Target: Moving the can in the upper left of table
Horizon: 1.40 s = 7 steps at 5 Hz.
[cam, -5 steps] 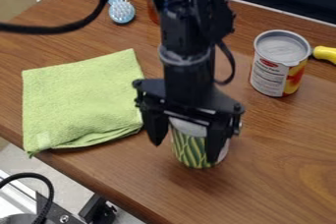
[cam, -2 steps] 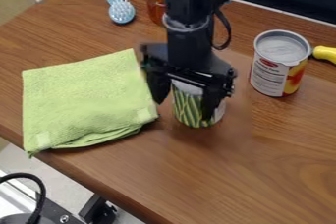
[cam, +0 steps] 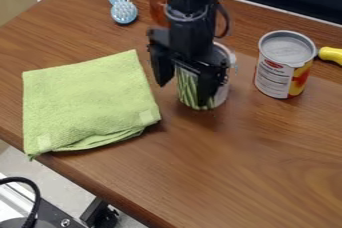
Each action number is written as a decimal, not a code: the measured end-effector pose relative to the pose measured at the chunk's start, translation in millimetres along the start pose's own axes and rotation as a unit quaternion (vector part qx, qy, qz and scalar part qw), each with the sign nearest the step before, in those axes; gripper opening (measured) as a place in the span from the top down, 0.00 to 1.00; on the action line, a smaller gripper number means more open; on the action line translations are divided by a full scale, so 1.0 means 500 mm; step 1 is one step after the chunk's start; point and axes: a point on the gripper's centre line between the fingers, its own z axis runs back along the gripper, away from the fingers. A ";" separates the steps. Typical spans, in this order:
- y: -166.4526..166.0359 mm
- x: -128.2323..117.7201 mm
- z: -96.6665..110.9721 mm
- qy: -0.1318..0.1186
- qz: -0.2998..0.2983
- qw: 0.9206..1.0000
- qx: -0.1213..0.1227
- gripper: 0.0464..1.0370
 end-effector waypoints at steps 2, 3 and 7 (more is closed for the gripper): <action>0.036 0.057 -0.003 0.004 -0.008 1.000 -0.010 0.04; 0.039 0.083 -0.008 0.001 -0.001 1.000 -0.009 0.04; 0.035 0.155 -0.009 -0.033 0.007 0.999 -0.001 0.04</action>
